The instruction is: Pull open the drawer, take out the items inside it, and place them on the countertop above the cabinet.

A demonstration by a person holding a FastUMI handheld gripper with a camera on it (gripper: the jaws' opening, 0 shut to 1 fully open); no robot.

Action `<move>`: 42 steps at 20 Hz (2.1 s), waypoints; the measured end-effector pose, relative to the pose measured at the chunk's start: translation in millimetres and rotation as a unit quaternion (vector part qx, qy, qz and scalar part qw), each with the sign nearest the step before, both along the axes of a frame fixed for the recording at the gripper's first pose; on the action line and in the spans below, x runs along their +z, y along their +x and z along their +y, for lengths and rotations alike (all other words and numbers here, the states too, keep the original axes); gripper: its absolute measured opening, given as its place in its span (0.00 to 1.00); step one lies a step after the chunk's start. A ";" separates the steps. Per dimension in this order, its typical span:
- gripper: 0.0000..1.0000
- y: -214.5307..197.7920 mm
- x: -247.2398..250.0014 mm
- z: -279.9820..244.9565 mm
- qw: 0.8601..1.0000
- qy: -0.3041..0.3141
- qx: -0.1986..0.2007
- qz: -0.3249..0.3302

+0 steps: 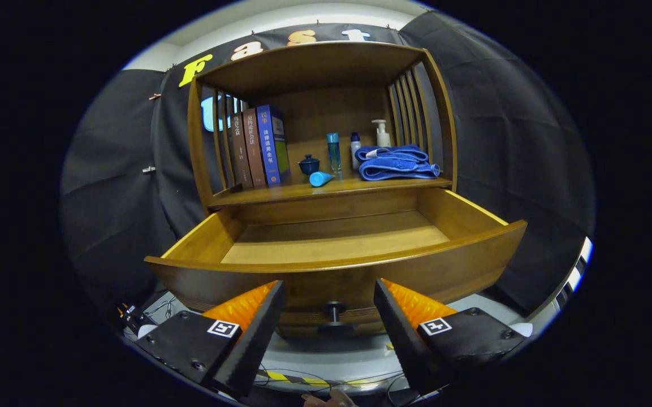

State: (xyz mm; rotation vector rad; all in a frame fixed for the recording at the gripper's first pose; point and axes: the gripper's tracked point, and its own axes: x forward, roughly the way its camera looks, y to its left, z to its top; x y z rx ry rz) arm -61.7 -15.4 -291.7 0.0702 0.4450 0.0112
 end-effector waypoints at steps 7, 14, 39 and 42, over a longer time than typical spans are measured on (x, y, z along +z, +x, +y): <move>0.99 9.1 -0.2 -0.3 1.000 -0.002 0.002 0.013; 1.00 68.4 3.7 3.9 1.000 0.006 -0.004 0.005; 1.00 195.4 -20.1 4.8 1.000 0.000 -0.007 0.023; 1.00 195.3 -20.0 5.2 1.000 -0.002 -0.005 0.021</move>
